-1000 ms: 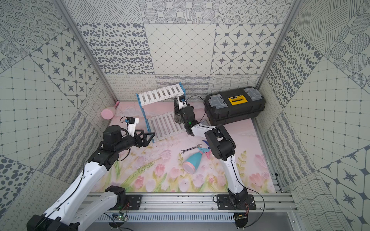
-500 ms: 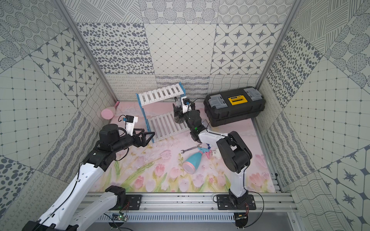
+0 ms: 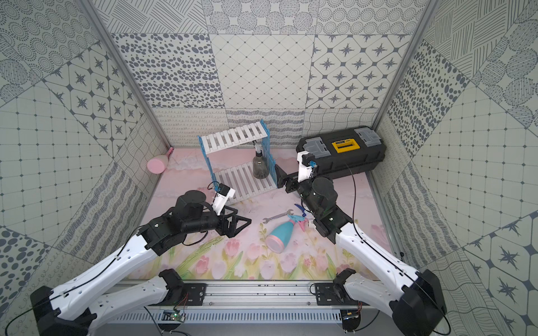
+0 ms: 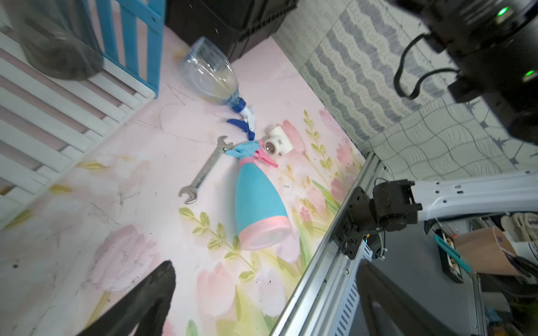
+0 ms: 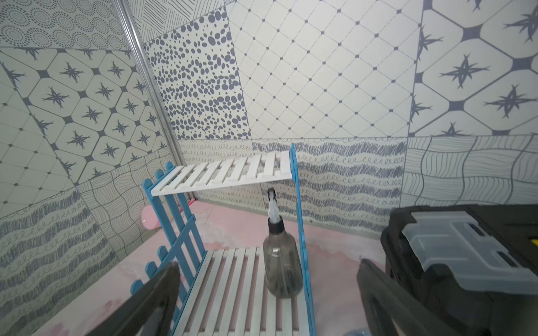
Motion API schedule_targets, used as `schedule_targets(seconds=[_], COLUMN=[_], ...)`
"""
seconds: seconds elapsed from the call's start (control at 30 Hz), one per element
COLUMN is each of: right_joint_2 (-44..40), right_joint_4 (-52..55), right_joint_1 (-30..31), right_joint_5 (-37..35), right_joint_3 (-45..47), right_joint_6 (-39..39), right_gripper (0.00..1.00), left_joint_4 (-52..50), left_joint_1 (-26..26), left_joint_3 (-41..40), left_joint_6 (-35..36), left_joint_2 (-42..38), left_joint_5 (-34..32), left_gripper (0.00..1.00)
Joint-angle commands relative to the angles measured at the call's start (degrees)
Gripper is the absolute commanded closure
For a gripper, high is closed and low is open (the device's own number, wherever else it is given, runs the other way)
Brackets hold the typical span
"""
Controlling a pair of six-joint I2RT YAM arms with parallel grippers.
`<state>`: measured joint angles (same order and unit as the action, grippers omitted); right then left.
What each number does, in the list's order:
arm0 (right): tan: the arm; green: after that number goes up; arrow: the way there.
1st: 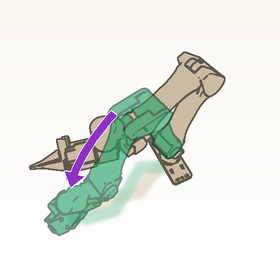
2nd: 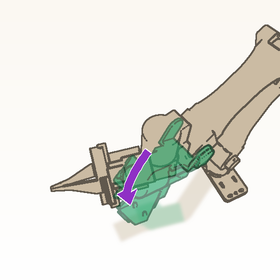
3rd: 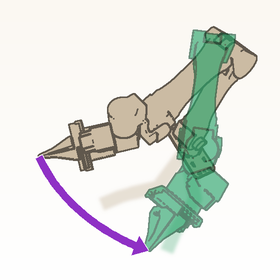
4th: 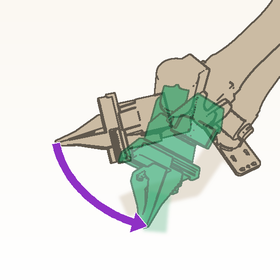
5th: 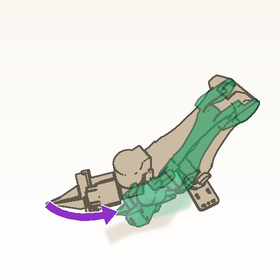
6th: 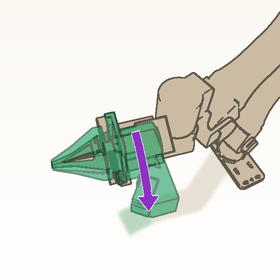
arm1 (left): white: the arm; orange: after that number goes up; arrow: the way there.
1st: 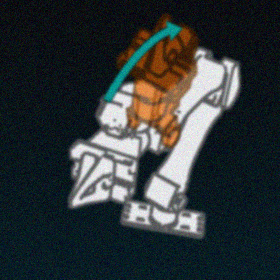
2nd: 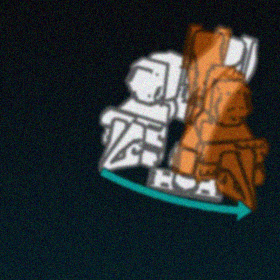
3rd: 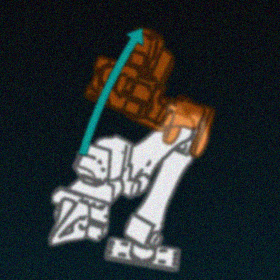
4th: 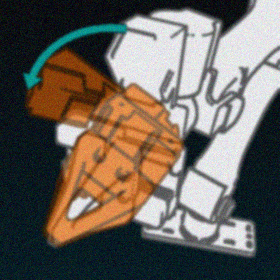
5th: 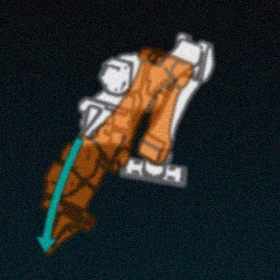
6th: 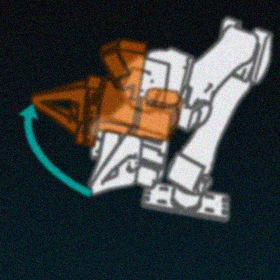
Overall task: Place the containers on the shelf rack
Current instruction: 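Place the container on the shelf, then pick up a container from the center of the board.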
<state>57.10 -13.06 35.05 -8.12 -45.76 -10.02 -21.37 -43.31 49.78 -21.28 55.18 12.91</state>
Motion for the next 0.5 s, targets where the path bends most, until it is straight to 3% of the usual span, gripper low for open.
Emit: schedule_targets(seconds=[0.0, 0.23, 0.47], right_joint_2=[-6.49, -17.88, -18.21], right_joint_4=[22.42, 35.41, 38.99], right_joint_1=[0.18, 0.19, 0.17], right_joint_5=[-3.12, -3.23, -5.89], right_joint_3=[2.32, 9.34, 10.96], right_joint_6=[-4.48, -9.76, -11.74], right_gripper=[0.03, 0.03, 0.03], left_joint_4=[3.29, 6.20, 1.48], left_joint_1=[-10.99, -17.41, -18.29], left_joint_3=[0.55, 7.02, 16.80], left_joint_6=[-7.29, -11.27, -12.00], left_joint_2=[6.16, 20.71, 33.99], left_joint_5=[-12.20, -12.10, -11.27], left_gripper=[0.01, 0.01, 0.01])
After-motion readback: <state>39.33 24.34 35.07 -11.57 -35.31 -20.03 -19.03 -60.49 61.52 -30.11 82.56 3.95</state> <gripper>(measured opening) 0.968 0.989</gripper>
